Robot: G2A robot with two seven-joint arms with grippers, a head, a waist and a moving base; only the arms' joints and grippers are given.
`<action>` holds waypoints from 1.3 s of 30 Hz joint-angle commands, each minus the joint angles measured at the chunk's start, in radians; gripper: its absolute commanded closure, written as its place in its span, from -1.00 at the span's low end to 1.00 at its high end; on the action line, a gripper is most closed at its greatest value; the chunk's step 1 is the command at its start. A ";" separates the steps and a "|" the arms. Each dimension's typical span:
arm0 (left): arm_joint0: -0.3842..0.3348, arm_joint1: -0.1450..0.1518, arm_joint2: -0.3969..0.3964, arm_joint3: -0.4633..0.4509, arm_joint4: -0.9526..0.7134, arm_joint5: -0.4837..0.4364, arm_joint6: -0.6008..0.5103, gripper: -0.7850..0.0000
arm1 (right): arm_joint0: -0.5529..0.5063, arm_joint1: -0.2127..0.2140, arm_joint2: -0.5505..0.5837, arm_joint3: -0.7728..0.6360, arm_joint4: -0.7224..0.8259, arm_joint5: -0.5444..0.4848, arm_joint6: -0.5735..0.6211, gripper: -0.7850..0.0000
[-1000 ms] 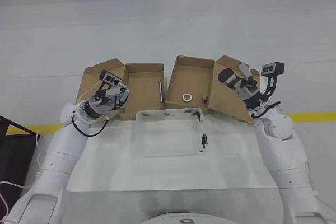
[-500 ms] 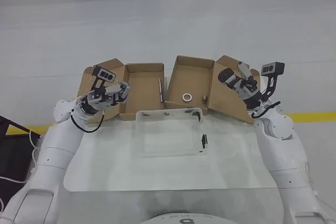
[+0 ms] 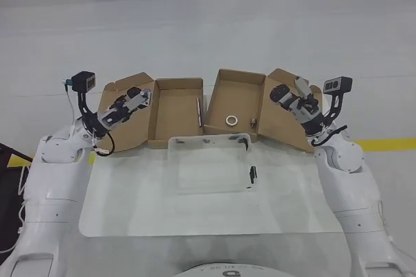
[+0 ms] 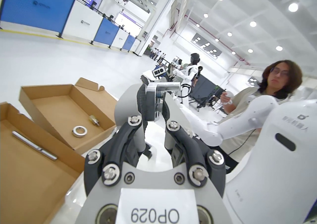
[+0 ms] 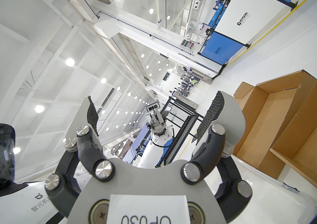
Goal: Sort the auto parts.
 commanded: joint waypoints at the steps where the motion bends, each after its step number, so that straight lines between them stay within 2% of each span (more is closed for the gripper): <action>1: 0.012 -0.004 0.012 -0.017 0.041 -0.010 0.049 1.00 | 0.000 0.000 0.000 0.000 0.000 0.000 0.000 -1.00; 5: 0.018 -0.008 0.028 -0.029 0.094 -0.005 0.093 1.00 | 0.000 0.000 0.000 0.000 0.000 0.000 0.000 -1.00; 7: 0.016 -0.006 0.026 -0.028 0.146 0.028 0.100 1.00 | 0.000 0.000 0.000 0.000 0.000 0.000 0.000 -1.00; 11: -0.029 -0.011 0.086 -0.031 0.318 0.270 0.088 1.00 | 0.000 0.000 0.000 0.000 0.000 0.000 0.000 -1.00; 14: -0.088 -0.027 0.172 0.026 0.431 0.430 0.111 1.00 | 0.000 0.000 0.000 0.000 0.000 0.000 0.000 -1.00; 16: -0.144 -0.041 0.233 0.069 0.510 0.496 0.143 1.00 | 0.000 0.000 0.000 0.000 0.000 0.000 0.000 -1.00; 22: -0.248 -0.081 0.386 0.195 0.686 0.568 0.234 1.00 | 0.000 0.000 0.000 0.000 0.000 0.000 0.000 -1.00; 25: -0.293 -0.104 0.458 0.281 0.776 0.609 0.281 1.00 | 0.000 0.000 0.000 0.000 0.000 0.000 0.000 -1.00; 29: -0.351 -0.137 0.528 0.412 0.814 0.653 0.308 1.00 | 0.000 0.000 0.000 0.000 0.000 0.000 0.000 -1.00; 33: -0.386 -0.166 0.578 0.507 0.841 0.661 0.359 1.00 | 0.000 0.000 0.000 0.000 0.000 0.000 0.000 -1.00; 38: -0.415 -0.193 0.606 0.577 0.839 0.661 0.400 1.00 | 0.000 0.000 0.000 0.000 0.000 0.000 0.000 -1.00; 39: -0.418 -0.197 0.611 0.587 0.845 0.660 0.407 0.80 | 0.000 0.000 0.000 0.000 0.000 0.000 0.000 -1.00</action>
